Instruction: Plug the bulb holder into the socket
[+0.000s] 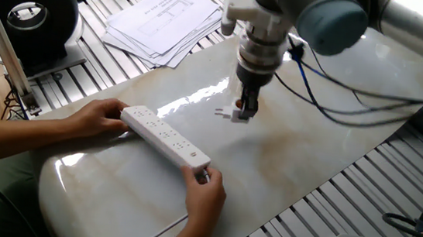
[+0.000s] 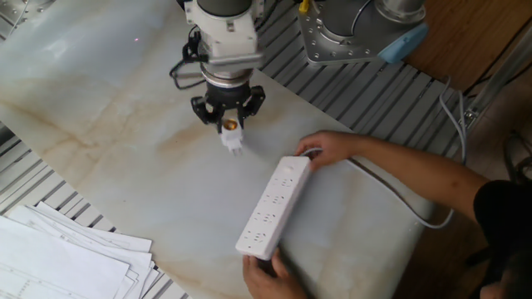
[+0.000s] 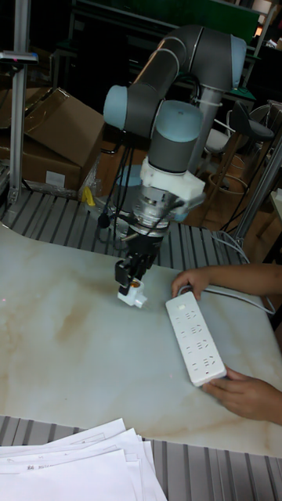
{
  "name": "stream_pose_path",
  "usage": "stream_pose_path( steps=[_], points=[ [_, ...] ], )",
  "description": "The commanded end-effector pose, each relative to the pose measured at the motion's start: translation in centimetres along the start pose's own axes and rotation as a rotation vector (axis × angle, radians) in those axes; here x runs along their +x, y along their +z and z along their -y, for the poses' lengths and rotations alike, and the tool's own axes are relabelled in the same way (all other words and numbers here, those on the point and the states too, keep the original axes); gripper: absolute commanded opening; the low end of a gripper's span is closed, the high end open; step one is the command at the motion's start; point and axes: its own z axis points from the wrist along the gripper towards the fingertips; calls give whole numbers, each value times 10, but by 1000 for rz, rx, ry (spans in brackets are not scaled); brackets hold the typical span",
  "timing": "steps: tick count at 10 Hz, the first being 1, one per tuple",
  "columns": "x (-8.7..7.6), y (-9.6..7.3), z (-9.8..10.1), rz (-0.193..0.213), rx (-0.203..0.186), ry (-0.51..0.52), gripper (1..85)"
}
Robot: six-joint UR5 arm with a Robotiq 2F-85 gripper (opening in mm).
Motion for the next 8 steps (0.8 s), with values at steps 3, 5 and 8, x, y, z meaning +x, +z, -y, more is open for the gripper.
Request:
stream_pose_path(
  steps=[3, 5, 8],
  points=[
    [-22, -11, 3, 15, 5, -355, 13],
    [-23, -11, 7, 15, 21, -441, 13],
    [-36, -15, -4, 34, -15, -422, 13]
  ],
)
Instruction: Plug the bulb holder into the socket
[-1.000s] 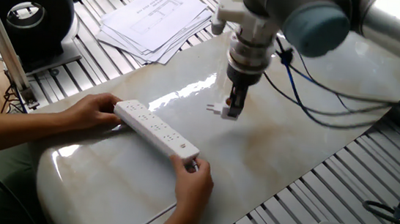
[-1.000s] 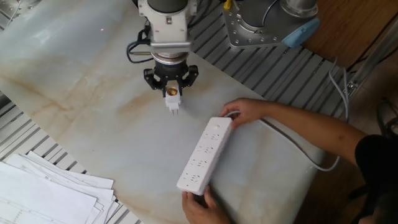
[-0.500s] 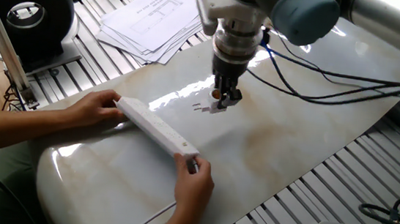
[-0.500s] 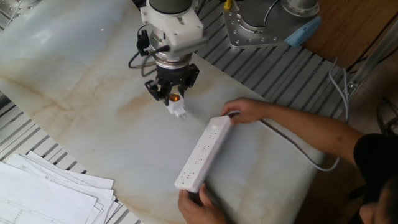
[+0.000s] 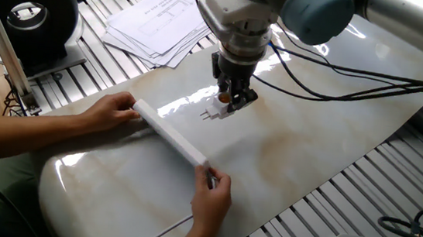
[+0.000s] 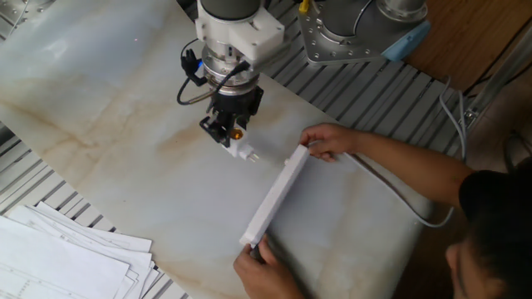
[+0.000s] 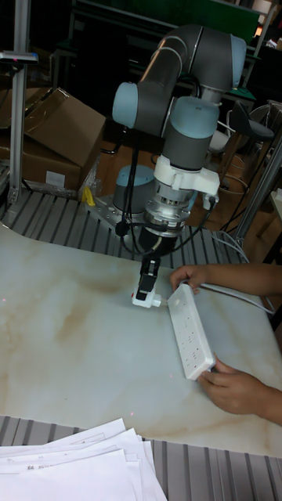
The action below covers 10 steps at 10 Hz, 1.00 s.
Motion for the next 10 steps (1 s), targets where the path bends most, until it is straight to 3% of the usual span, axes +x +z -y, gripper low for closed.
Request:
stream_pose_path(
  steps=[1, 4, 5, 7, 10],
  points=[
    [-25, -11, 2, 9, -26, -51, 13],
    [-42, -4, 7, 45, -15, -83, 13],
    [-35, -2, 12, 26, 4, -93, 13],
    [-25, 7, 11, 29, 9, -102, 13],
    [-33, 15, 13, 35, 9, -117, 13]
  ],
)
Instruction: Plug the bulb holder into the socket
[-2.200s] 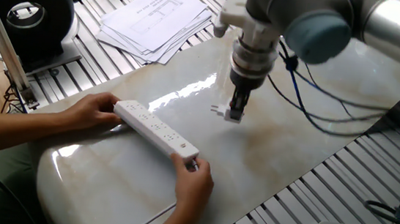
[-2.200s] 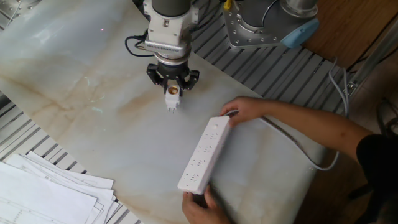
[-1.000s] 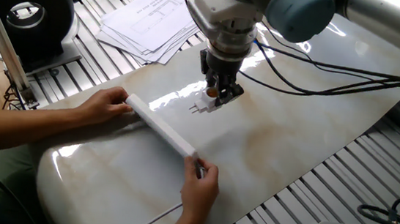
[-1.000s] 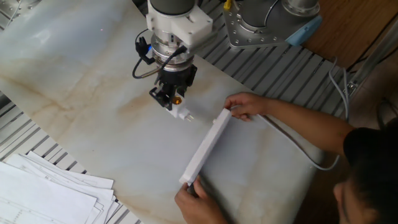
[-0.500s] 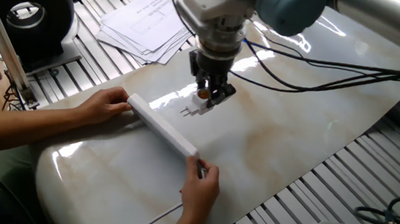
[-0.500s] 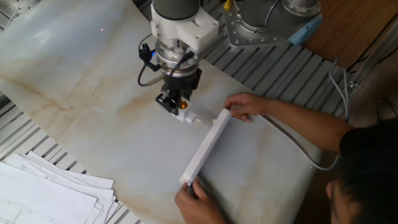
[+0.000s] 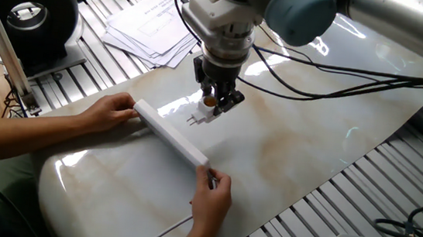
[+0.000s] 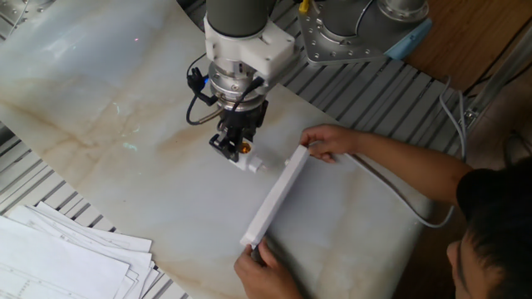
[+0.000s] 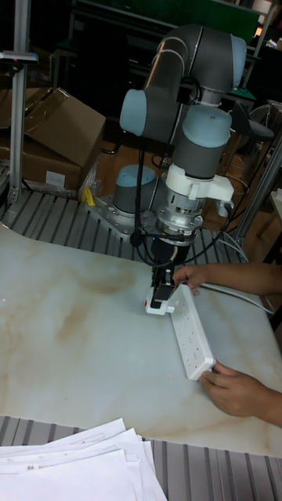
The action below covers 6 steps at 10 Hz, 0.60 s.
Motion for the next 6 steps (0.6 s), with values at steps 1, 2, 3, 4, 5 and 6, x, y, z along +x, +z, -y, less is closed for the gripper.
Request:
stream_pose_path(
  steps=[1, 2, 3, 4, 5, 6],
  points=[
    [-4, 7, 2, 11, 8, -25, 13],
    [-3, 9, 1, 8, 10, -32, 13],
    [-1, 12, -1, 2, 9, -34, 13],
    [-1, 14, -3, 1, 5, -31, 13],
    [-3, 17, -6, 2, 2, -28, 13],
    [-3, 19, -9, 4, 2, -27, 13]
  ],
)
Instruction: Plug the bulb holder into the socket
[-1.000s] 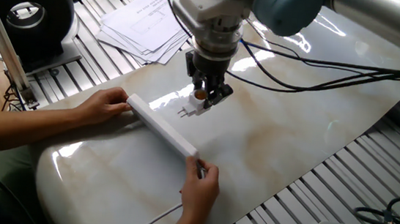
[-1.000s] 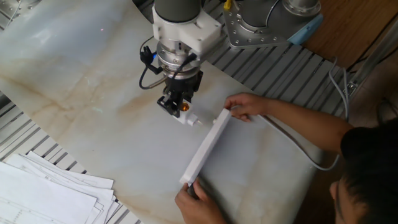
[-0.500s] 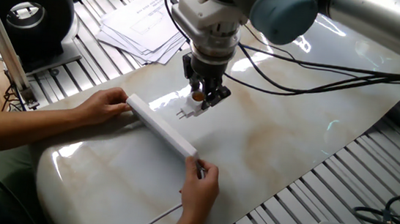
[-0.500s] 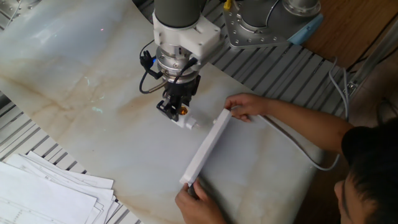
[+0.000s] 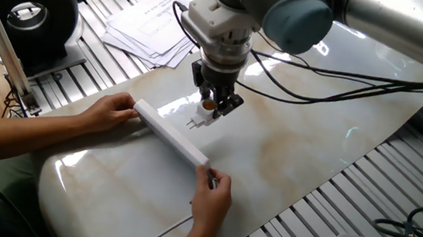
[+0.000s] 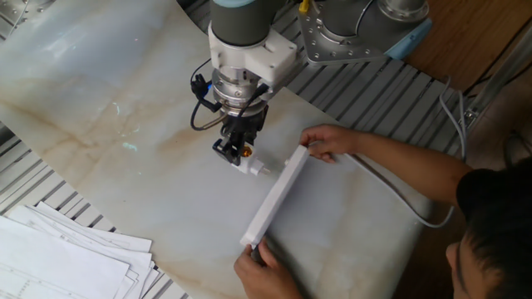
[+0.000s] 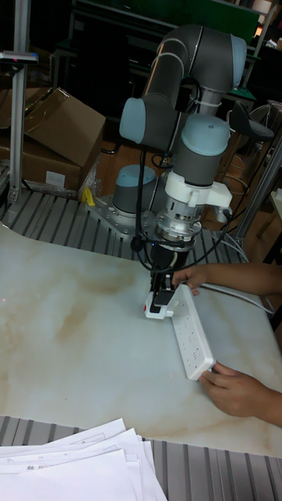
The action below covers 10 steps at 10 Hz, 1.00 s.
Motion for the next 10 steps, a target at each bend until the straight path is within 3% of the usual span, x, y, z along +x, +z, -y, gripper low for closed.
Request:
stream_pose_path(
  steps=[1, 3, 4, 6, 9, 10],
  points=[
    [-4, 6, -6, 16, -2, 2, 13],
    [-11, 8, 0, 32, -5, 1, 13],
    [-21, 8, 10, 52, -6, -2, 13],
    [-28, 8, 34, 48, 7, -20, 13],
    [-30, 16, 56, 62, 19, -20, 13],
    [-26, 14, 53, 60, 12, -16, 13]
  ],
)
